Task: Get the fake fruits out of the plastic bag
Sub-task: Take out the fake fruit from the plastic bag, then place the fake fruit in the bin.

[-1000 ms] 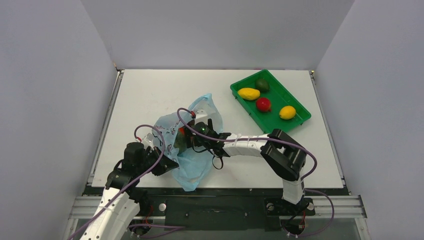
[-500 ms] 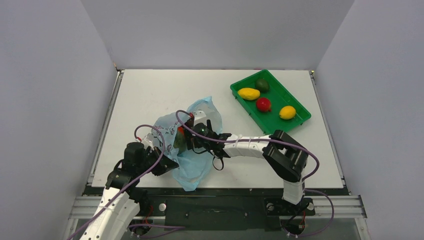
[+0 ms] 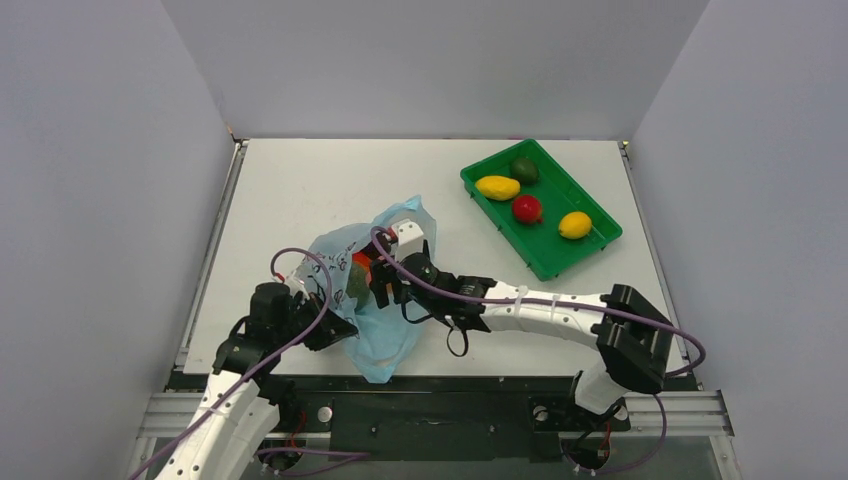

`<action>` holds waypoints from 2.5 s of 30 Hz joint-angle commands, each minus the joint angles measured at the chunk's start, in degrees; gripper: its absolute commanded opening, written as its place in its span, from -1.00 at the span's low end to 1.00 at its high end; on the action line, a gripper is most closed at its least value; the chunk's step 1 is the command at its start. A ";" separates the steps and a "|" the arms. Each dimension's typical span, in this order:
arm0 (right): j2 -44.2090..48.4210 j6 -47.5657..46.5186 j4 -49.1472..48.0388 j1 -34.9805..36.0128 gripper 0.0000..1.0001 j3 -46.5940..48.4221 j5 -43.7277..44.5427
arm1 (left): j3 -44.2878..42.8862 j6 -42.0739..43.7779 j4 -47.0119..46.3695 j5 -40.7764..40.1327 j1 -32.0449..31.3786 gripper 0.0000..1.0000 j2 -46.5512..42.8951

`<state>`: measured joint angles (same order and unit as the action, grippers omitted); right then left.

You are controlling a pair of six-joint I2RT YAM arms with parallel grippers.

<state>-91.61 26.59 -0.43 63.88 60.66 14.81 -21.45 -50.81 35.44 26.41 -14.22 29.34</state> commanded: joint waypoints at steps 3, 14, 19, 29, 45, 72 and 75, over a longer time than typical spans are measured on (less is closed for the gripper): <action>7.24 2.07 -1.15 -0.53 -0.86 -1.84 -2.71 | -0.90 0.12 -5.46 1.09 -0.42 -1.00 0.88; 24.05 -5.60 0.10 -4.86 -1.00 -9.61 1.41 | -0.72 0.49 -7.14 1.18 -0.64 -1.00 2.58; 38.52 -8.37 -9.14 -7.31 -1.00 -23.09 4.33 | -0.07 0.08 -7.90 1.64 -0.77 -1.00 1.96; 43.58 -1.22 -6.61 -22.86 -1.00 -26.28 17.58 | -0.43 0.62 -7.73 1.99 -0.96 -1.00 3.16; -3.27 7.27 13.84 -57.01 -1.00 13.57 5.79 | -1.51 0.09 -7.02 2.33 -1.36 -1.00 2.65; -29.26 4.58 28.80 -61.31 -0.43 38.07 -4.35 | -2.17 -0.08 -6.80 1.50 -1.95 -1.00 3.57; -29.48 4.21 29.24 -60.97 -0.24 37.93 -3.43 | -2.52 -0.32 -6.87 1.37 -2.02 -1.00 3.84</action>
<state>-120.79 32.01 27.75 2.35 96.20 10.02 -21.30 -50.87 30.59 27.70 -15.84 33.01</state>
